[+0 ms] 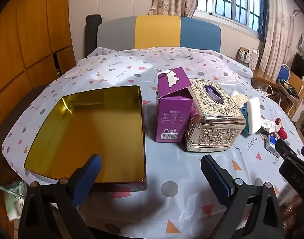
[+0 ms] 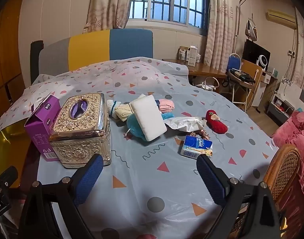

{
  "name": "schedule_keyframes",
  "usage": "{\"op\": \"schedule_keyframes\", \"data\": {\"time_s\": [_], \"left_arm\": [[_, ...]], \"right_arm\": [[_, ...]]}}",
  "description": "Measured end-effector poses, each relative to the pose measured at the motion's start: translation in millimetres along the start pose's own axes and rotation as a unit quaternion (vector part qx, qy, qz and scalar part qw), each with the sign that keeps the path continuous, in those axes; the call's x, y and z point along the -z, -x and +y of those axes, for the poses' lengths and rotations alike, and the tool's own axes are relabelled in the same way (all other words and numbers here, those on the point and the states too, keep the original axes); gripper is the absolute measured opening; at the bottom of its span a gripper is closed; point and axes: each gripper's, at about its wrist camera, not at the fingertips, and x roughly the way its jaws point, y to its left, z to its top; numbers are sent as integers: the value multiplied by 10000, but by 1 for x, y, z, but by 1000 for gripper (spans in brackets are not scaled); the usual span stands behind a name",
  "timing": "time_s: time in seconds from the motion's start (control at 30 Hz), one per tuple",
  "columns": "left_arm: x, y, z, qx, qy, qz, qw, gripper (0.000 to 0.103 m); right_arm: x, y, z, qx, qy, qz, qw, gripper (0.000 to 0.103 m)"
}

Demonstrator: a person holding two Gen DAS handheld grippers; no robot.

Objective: Organize soft objects

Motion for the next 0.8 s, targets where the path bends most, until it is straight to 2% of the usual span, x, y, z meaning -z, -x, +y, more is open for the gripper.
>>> {"op": "schedule_keyframes", "data": {"time_s": [0.1,0.13,0.3,0.8], "left_arm": [[2,2,-9,-110,-120,-69,9998,101],[-1,0,-5,-28,-58,39,10000,101],[3,1,-1,45,-2,11,10000,101],[5,3,0,70,17,28,10000,101]], "right_arm": [[0,0,0,-12,-7,-18,10000,97],[0,0,1,-17,-9,-18,10000,97],[0,2,0,-32,0,-34,10000,97],[2,4,3,-51,63,-55,10000,97]]}}
